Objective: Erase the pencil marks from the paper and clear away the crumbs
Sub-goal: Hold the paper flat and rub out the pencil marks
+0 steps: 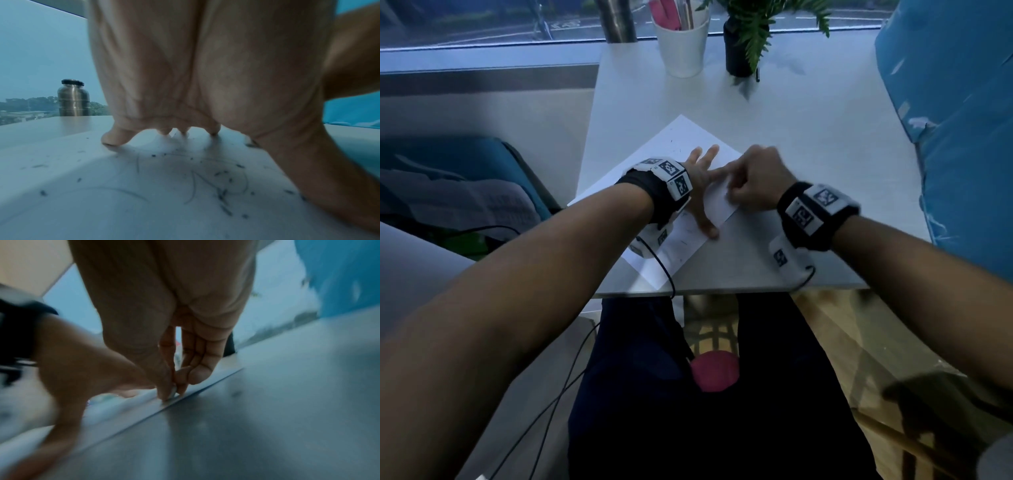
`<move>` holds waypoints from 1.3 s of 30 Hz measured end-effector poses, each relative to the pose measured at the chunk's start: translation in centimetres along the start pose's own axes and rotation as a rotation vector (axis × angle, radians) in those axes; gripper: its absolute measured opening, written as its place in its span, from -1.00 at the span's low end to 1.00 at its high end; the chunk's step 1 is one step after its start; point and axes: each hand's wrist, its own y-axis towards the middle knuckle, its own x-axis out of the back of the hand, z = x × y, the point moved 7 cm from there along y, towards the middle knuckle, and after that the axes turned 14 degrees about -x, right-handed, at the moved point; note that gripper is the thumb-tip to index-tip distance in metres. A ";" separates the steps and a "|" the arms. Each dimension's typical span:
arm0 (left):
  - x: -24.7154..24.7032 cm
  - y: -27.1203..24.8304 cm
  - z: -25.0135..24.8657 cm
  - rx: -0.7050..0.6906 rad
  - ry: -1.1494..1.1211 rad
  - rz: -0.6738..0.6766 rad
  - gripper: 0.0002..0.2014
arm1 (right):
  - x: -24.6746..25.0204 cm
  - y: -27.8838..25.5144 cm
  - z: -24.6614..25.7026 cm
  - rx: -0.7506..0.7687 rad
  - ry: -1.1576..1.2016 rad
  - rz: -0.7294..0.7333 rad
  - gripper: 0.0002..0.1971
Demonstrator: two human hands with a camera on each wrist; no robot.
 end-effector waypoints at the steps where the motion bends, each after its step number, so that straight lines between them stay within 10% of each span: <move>1: 0.0 -0.1 0.1 -0.011 -0.018 -0.018 0.39 | 1.0 0.7 -0.7 -0.037 0.039 -0.036 -0.86; 13: -2.8 -2.5 2.1 -0.096 -0.034 -0.055 0.33 | 0.6 0.6 0.2 -0.077 0.002 -0.081 -0.88; 17: -2.9 -2.4 2.0 -0.073 -0.044 -0.039 0.36 | -2.5 -2.8 2.9 0.073 0.030 0.102 -0.86; 22: -2.9 -2.5 1.7 -0.072 -0.070 -0.047 0.36 | 1.4 0.7 0.1 -0.070 0.017 -0.067 -0.88; 27: -2.9 -2.6 1.6 -0.064 -0.043 -0.036 0.38 | -3.8 -4.5 4.2 0.126 -0.015 0.199 -0.91; 32: -3.0 -2.7 1.7 -0.063 -0.087 -0.037 0.40 | 1.0 -0.5 0.9 -0.010 0.003 -0.046 -0.90; 36: -3.1 -2.5 1.6 -0.071 -0.064 -0.027 0.44 | -3.3 -5.7 4.5 0.159 -0.006 0.203 -0.97; 39: -3.0 -2.8 1.5 -0.076 -0.083 -0.031 0.44 | -0.1 -2.2 1.9 0.051 0.020 0.054 -0.93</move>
